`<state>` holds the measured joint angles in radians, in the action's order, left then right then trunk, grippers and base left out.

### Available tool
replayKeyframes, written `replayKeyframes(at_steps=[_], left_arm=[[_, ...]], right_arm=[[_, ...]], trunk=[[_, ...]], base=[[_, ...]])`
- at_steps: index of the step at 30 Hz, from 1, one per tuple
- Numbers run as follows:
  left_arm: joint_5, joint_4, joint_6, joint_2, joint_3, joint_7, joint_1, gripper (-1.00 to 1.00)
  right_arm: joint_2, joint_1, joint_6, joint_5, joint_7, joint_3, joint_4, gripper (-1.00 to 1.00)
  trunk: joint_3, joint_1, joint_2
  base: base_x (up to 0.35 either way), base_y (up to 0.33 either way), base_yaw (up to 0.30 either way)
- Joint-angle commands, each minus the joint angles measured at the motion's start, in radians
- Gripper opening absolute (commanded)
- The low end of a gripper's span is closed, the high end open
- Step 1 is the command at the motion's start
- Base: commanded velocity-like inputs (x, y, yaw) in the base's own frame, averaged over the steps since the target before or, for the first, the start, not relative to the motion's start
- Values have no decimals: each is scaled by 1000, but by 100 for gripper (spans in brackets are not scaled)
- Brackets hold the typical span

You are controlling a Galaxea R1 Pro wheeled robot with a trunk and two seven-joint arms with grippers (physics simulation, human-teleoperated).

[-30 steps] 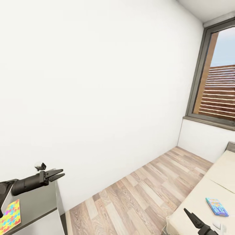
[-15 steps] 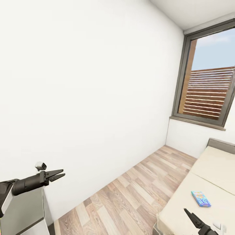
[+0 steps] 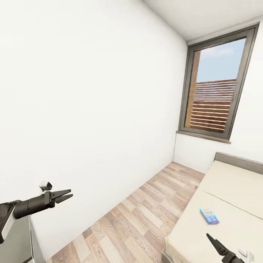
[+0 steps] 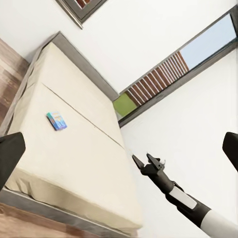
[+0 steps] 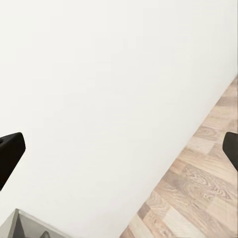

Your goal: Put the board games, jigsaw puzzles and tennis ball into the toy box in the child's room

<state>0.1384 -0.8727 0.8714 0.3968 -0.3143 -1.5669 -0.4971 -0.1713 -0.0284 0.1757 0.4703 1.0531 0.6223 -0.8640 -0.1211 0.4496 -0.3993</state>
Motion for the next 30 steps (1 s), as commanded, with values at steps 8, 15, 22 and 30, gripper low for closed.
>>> replayKeyframes(at_steps=[8,15,22,30], left_arm=[[0,0,11,0,0,-3,0,100],[0,0,11,1,0,-2,0,100],[-1,0,11,1,0,-2,0,100],[1,4,11,1,-7,-4,0,100]], right_arm=[[-5,-1,12,7,-7,1,11,100],[-5,-1,11,7,-8,2,24,100],[-6,-2,11,7,-9,2,43,100],[-6,-2,8,7,-10,2,45,100]], trunk=[[-9,0,-1],[-17,0,-1],[-17,0,-1],[-6,0,-1]], base=[[0,0,-226],[0,0,-213],[0,0,-100],[0,0,-78]])
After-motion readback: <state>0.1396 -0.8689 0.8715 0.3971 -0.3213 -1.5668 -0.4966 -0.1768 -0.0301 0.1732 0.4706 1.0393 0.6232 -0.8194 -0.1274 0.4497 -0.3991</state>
